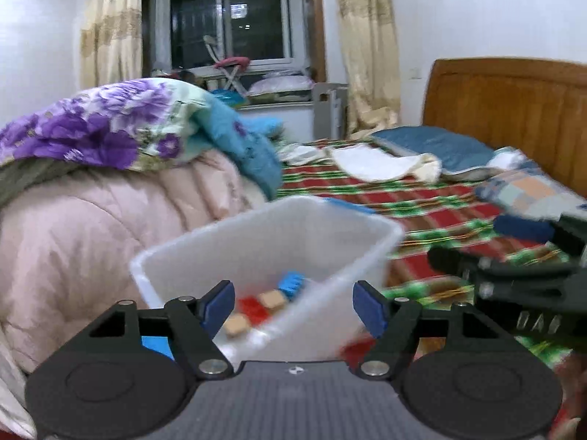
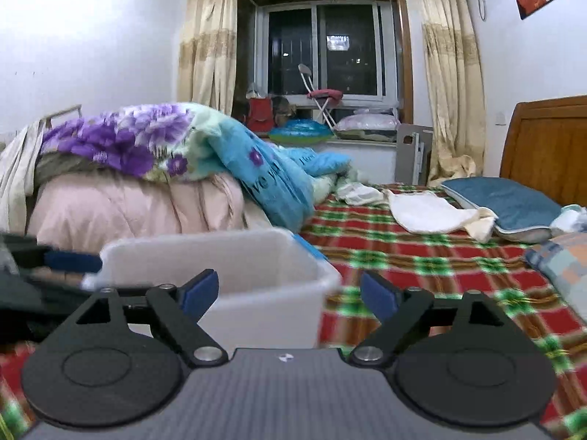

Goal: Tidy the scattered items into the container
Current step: 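Grasp the blue toy gun with the left tool while the right tool grasps the pale blue figure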

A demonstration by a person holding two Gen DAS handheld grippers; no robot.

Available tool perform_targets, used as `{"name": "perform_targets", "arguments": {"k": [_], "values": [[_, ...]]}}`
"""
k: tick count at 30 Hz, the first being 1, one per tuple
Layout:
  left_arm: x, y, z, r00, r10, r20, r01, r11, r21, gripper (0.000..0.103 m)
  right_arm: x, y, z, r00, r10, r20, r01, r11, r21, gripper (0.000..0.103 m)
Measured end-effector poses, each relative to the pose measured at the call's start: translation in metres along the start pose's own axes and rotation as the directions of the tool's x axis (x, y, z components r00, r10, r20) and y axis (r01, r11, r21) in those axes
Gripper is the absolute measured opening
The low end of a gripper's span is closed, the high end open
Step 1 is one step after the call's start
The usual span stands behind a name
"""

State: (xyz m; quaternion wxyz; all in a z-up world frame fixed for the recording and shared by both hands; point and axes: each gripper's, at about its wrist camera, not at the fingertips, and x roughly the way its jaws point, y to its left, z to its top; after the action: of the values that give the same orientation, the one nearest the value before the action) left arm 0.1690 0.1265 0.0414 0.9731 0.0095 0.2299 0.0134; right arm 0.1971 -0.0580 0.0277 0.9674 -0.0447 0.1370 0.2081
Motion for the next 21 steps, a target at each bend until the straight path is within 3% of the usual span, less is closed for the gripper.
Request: {"name": "perform_targets", "arguments": {"k": [3, 7, 10, 13, 16, 18, 21], "values": [[-0.008, -0.013, -0.016, 0.997, -0.080, 0.012, 0.080, 0.997, -0.013, 0.075, -0.026, -0.014, -0.026, 1.000, -0.021, 0.021, 0.022, 0.998, -0.058, 0.086], [0.001, -0.039, -0.046, 0.987, -0.142, -0.079, 0.143, 0.990, 0.005, 0.075, -0.051, -0.038, -0.067, 0.998, -0.037, -0.059, 0.034, 0.998, -0.060, 0.083], [0.008, -0.056, -0.068, 0.975, -0.173, -0.139, 0.174, 0.985, 0.001, 0.075, -0.063, -0.050, -0.095, 0.991, -0.084, -0.100, 0.078, 0.995, -0.065, 0.075], [0.020, -0.071, -0.088, 0.963, -0.186, -0.195, 0.194, 0.981, 0.022, 0.072, -0.062, -0.059, -0.122, 0.984, -0.103, -0.146, 0.092, 0.993, -0.080, 0.062], [0.032, -0.082, -0.101, 0.956, -0.182, -0.230, 0.199, 0.979, 0.053, 0.071, -0.053, -0.065, -0.136, 0.980, -0.039, -0.197, 0.036, 0.999, -0.019, 0.062], [0.040, -0.084, -0.106, 0.959, -0.160, -0.235, 0.180, 0.981, 0.067, 0.071, -0.043, -0.062, -0.137, 0.979, -0.019, -0.205, 0.010, 0.999, -0.040, 0.062], [0.056, -0.078, -0.110, 0.959, -0.139, -0.246, 0.151, 0.988, 0.031, 0.069, -0.027, -0.060, -0.134, 0.979, 0.006, -0.203, -0.013, 0.999, -0.037, 0.062]]}}
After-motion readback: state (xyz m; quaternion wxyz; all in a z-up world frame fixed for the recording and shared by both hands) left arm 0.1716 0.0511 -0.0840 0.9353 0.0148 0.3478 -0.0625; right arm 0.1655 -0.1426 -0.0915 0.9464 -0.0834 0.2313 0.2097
